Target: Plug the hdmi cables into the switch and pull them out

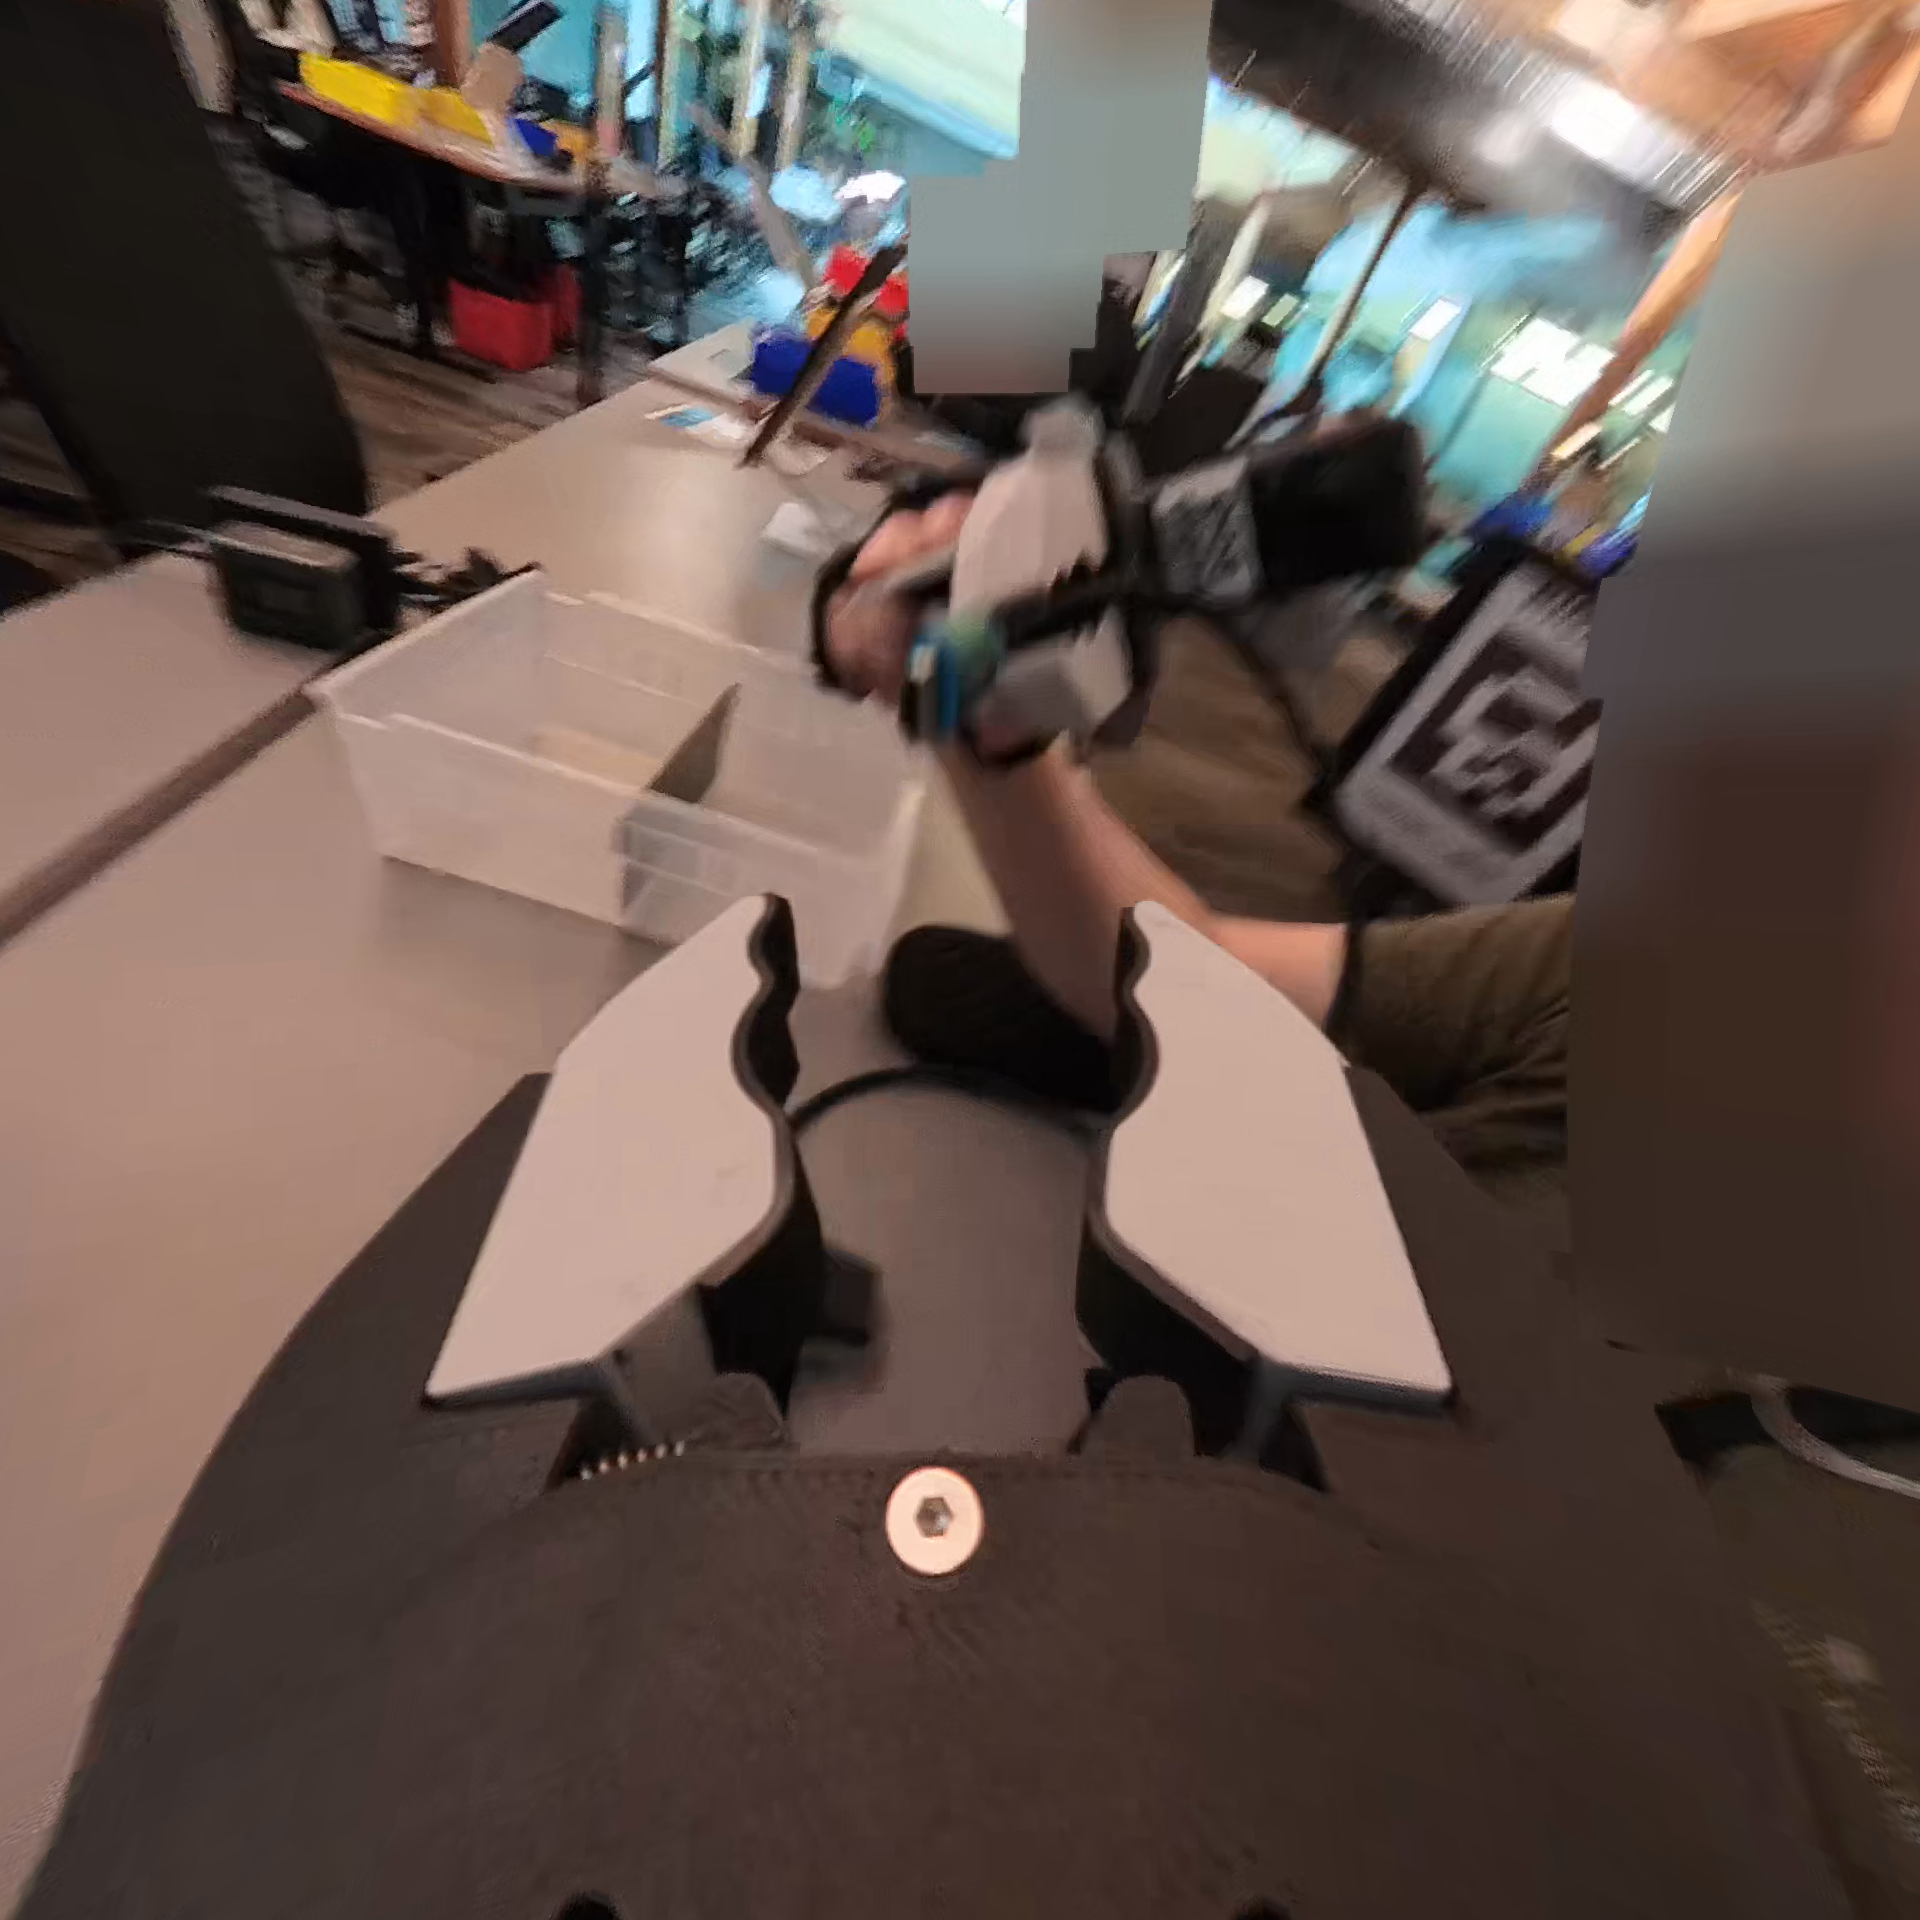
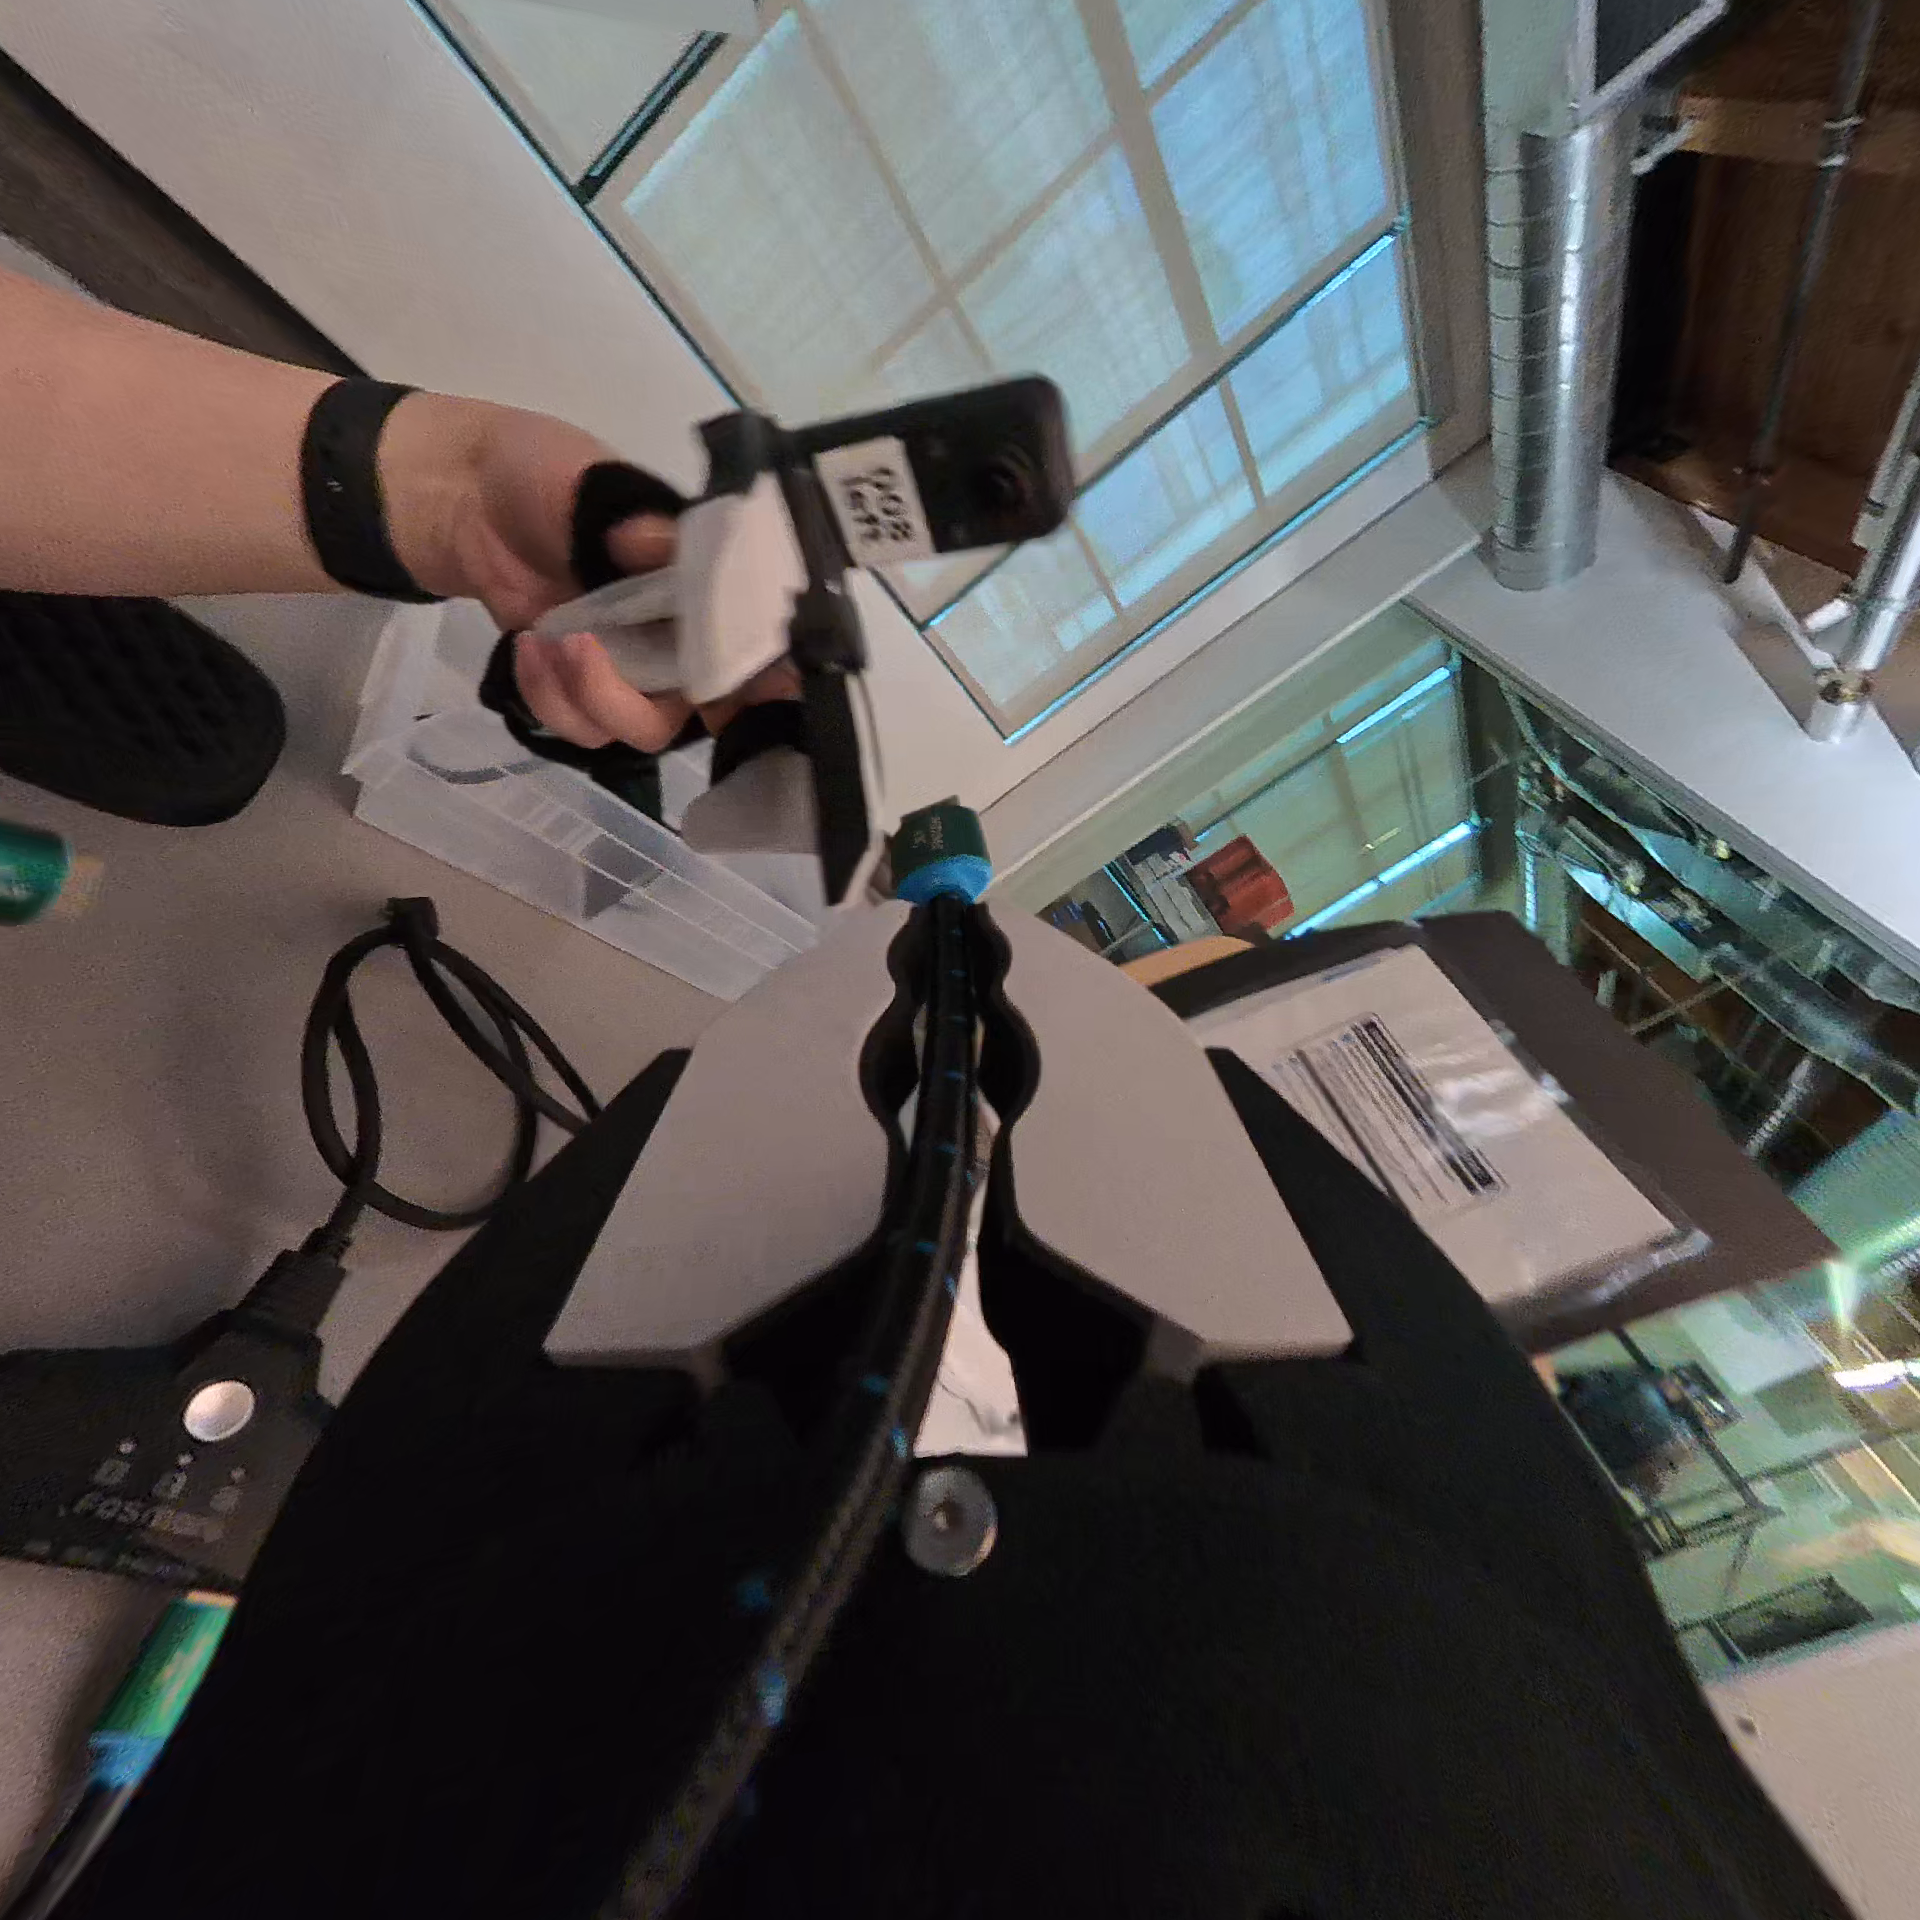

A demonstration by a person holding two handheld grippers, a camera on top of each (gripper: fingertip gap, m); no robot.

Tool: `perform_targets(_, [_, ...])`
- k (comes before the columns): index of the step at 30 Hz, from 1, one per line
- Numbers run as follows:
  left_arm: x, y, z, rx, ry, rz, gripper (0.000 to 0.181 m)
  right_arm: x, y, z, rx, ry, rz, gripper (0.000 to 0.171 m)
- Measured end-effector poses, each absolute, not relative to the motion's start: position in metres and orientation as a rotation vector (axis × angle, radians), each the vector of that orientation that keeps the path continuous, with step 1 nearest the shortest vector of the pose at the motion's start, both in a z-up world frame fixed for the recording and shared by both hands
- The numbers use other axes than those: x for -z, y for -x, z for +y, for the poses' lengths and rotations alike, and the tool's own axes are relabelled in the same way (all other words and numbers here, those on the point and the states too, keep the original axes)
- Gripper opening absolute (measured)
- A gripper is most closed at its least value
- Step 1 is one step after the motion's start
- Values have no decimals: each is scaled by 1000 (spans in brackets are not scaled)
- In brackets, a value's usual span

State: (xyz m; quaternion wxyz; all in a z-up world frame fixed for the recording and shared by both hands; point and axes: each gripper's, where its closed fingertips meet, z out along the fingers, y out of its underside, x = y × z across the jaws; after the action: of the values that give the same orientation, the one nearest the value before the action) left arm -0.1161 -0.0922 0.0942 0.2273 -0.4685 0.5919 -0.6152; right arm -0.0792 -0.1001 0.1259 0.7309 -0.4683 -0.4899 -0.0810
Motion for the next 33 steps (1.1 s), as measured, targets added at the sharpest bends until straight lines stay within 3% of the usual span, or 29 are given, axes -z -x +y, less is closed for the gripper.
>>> perform_targets(10, [62,102,-94,363,1240,2291,53,-190,2,-168,215,922,-857,8])
perform_targets(21, [152,96,-74,154,1341,2489,64,-202,-19,-193,214,886,-811,8])
perform_targets(25, [162,95,-76,235,1407,2507,57,-202,-18,-192,211,891,-818,8])
perform_targets(27, [164,98,-82,301,1429,2540,44,-201,-17,-191,209,895,-822,8])
perform_targets(33, [165,95,-84,396,1453,2540,47,-197,-17,-183,206,923,-827,8])
